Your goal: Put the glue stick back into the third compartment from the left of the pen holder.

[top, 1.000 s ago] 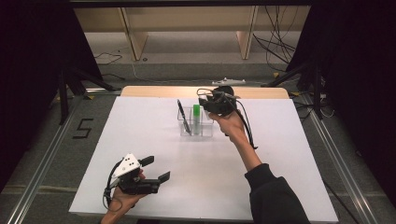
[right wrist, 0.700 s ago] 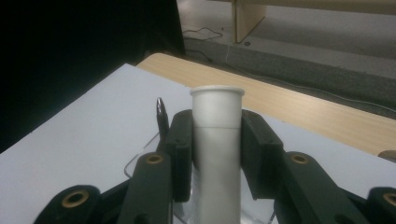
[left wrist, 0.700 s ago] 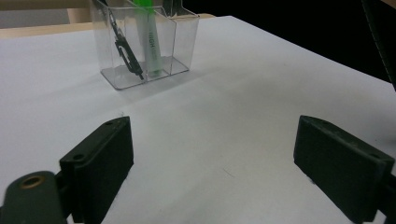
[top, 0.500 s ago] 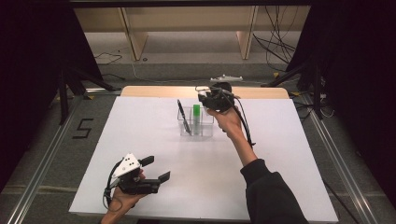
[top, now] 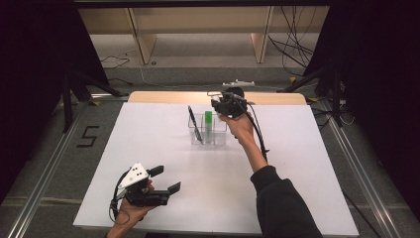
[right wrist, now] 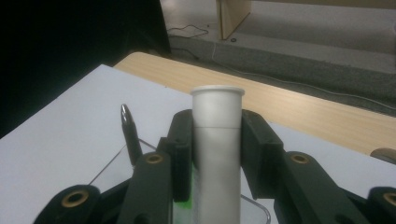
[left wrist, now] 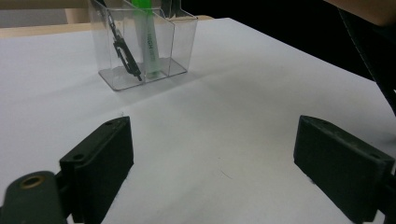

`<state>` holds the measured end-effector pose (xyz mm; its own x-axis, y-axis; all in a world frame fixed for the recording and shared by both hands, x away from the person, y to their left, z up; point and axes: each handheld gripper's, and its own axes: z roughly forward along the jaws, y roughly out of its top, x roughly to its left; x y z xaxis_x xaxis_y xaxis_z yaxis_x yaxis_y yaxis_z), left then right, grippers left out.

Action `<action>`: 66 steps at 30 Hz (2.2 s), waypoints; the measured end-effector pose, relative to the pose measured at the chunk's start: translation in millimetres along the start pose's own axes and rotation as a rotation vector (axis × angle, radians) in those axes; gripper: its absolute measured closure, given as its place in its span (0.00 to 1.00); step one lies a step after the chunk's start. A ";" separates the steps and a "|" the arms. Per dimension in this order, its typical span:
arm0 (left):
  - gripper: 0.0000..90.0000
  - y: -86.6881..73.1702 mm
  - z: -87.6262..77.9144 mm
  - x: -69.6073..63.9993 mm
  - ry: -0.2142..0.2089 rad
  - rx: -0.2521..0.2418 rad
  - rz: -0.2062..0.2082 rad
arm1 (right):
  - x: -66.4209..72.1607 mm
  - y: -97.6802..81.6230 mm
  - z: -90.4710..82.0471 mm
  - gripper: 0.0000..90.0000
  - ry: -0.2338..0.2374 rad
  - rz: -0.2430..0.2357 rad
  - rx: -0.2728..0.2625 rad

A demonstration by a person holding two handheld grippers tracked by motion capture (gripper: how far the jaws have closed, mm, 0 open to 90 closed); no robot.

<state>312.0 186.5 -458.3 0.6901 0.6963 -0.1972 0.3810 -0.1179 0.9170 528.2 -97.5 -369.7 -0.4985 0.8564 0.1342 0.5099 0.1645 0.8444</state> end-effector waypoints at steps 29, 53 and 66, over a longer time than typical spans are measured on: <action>0.13 0.1 -0.4 0.3 0.001 0.000 0.004 | -3.8 -9.1 20.3 0.75 -0.035 0.021 0.023; 0.13 0.1 -0.7 0.3 0.002 0.001 0.006 | -4.2 -19.6 26.4 0.75 -0.047 0.039 0.034; 0.13 0.2 -0.6 0.2 0.002 0.001 0.007 | -7.2 -21.3 23.6 0.75 -0.047 0.059 0.015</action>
<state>311.8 187.1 -458.0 0.6912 0.6971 -0.1903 0.3771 -0.1233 0.9179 537.5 -95.6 -400.8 -0.4336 0.8870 0.1590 0.5482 0.1196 0.8278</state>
